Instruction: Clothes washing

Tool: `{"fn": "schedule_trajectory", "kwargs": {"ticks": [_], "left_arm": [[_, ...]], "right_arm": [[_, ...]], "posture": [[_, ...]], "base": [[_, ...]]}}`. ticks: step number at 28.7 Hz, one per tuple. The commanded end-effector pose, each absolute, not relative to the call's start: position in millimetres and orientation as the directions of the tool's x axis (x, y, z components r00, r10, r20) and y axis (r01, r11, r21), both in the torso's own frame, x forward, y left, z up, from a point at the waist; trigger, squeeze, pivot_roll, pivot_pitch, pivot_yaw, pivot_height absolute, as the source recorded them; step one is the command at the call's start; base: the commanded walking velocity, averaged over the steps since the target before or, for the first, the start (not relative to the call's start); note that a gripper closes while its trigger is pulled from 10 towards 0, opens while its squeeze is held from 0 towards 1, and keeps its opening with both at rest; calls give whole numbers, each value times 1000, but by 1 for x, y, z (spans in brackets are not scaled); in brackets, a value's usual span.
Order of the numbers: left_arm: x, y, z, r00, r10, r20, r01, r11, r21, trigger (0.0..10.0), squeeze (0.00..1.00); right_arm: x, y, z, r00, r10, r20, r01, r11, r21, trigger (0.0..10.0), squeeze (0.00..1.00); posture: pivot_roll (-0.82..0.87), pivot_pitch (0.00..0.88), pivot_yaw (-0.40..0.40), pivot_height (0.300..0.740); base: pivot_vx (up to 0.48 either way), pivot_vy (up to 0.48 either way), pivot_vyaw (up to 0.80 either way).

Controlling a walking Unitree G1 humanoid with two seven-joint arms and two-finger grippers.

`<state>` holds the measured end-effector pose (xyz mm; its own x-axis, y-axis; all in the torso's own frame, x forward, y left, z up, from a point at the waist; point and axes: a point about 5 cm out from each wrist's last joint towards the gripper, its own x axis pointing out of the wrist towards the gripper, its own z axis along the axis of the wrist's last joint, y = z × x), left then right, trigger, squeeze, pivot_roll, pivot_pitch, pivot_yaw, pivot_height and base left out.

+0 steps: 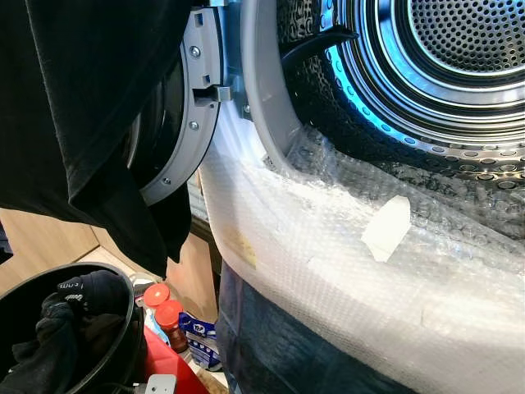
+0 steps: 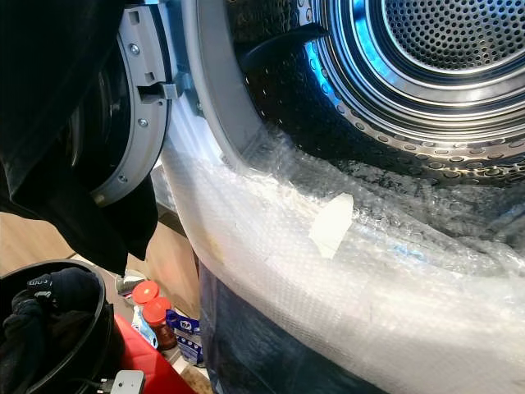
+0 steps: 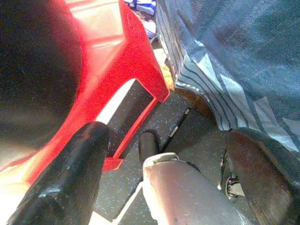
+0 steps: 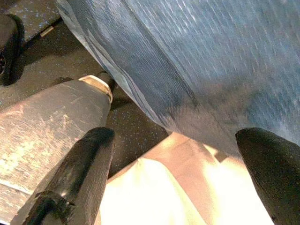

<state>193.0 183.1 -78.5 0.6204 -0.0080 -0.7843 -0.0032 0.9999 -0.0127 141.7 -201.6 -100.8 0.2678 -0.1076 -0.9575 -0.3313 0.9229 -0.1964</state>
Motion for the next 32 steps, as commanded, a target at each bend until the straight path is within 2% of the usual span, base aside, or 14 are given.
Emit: {"fn": "schedule_trajectory", "kwargs": {"ticks": [1, 2, 4, 5, 8, 13, 14, 16, 17, 18, 20, 24, 27, 32], "left_arm": [[205, 179, -72, 651, -69, -756, 101, 995, -4, 10000, 0], [205, 179, -72, 651, -69, -756, 101, 995, -4, 10000, 0], [215, 164, -65, 659, -203, -724, 260, 965, -34, 10000, 0], [220, 153, -61, 641, -310, -702, 383, 922, -58, 10000, 0], [226, 137, -53, 587, -461, -665, 544, 833, -97, 10000, 0], [229, 124, -46, 528, -578, -622, 644, 750, -150, 10000, 0], [238, 117, -33, 520, -639, -568, 734, 673, -86, 10000, 0], [246, 115, -23, 554, -642, -530, 759, 651, 4, 10000, 0], [246, 115, -23, 554, -642, -530, 759, 651, 4, 10000, 0], [255, 112, -7, 595, -650, -473, 782, 605, 153, 10000, 0], [270, 87, 29, 577, -735, -357, 810, 458, 367, 10000, 0], [269, 63, 48, 522, -794, -313, 823, 371, 430, 10000, 0], [268, 49, 66, 506, -818, -274, 821, 359, 444, 10000, 0], [260, 53, 98, 558, -810, -181, 812, 489, 317, 10000, 0]], "right_arm": [[139, -206, -101, 257, -124, -958, -249, 950, -190, 10000, 0], [139, -206, -101, 257, -124, -958, -249, 950, -190, 10000, 0], [139, -206, -101, 258, -127, -958, -210, 960, -184, 10000, 0], [140, -206, -101, 257, -126, -958, -224, 957, -186, 10000, 0], [140, -205, -101, 254, -117, -960, -248, 951, -182, 10000, 0], [140, -202, -101, 251, -110, -962, -291, 939, -183, 10000, 0], [139, -201, -102, 249, -104, -963, -293, 939, -178, 10000, 0], [138, -200, -102, 248, -103, -963, -294, 939, -176, 10000, 0], [138, -200, -102, 248, -103, -963, -294, 939, -176, 10000, 0], [138, -201, -102, 245, -102, -964, -304, 936, -176, 10000, 0], [136, -202, -102, 234, -98, -967, -343, 922, -177, 10000, 0], [136, -200, -103, 233, -93, -968, -362, 916, -175, 10000, 0], [135, -200, -103, 240, -88, -967, -337, 926, -168, 10000, 0], [134, -199, -104, 238, -85, -967, -336, 928, -164, 10000, 0]], "posture": [[128, 0, -17, 740], [128, 0, -17, 740], [130, 0, -17, 740], [130, 0, -17, 740], [137, 0, -15, 740], [138, 0, -5, 740], [133, 0, 3, 740], [134, 0, 4, 740], [134, 0, 4, 740], [138, 0, 3, 740], [155, 0, -1, 740], [166, 0, -1, 740], [145, 0, 14, 740], [130, 0, 27, 740]], "base": [[0, 0, 0], [0, 0, 0], [0, 0, 0], [0, 0, 0], [0, 0, 0], [0, 0, 0], [0, 0, 0], [0, 0, 0], [0, 0, 0], [0, 0, 0], [0, 0, 0], [0, 0, 0], [0, 0, 0], [0, 0, 0]]}}
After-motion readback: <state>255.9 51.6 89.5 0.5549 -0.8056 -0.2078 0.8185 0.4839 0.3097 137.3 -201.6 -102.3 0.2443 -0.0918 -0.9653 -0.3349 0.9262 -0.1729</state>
